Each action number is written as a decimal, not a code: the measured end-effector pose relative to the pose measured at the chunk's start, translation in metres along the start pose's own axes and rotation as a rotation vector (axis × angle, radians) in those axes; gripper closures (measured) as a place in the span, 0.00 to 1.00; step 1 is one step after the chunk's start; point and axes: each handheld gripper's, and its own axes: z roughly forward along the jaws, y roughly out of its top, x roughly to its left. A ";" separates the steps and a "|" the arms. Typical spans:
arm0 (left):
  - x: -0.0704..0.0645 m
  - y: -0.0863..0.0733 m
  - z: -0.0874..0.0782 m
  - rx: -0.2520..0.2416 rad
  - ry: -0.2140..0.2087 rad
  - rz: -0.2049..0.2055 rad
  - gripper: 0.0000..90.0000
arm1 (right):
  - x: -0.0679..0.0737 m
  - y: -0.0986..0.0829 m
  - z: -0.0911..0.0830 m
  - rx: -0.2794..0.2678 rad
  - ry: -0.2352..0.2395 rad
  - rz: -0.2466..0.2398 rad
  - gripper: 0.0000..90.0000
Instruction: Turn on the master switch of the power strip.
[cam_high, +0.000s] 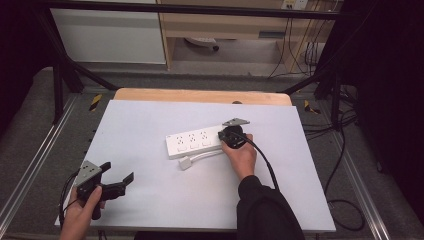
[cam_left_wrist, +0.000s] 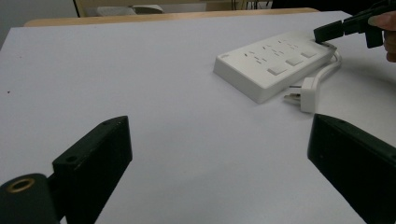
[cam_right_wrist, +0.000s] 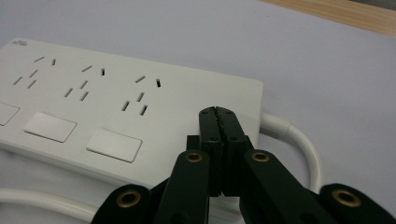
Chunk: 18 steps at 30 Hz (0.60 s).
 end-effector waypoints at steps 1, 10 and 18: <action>0.000 0.000 0.000 0.001 0.000 0.001 0.07 | 0.000 0.000 0.000 0.000 -0.001 -0.002 1.00; 0.000 0.000 0.000 0.004 -0.001 -0.001 0.07 | 0.000 -0.001 0.000 -0.010 -0.001 -0.007 1.00; 0.000 0.000 0.000 0.004 -0.001 -0.001 0.07 | 0.001 -0.003 0.000 -0.015 -0.010 -0.006 1.00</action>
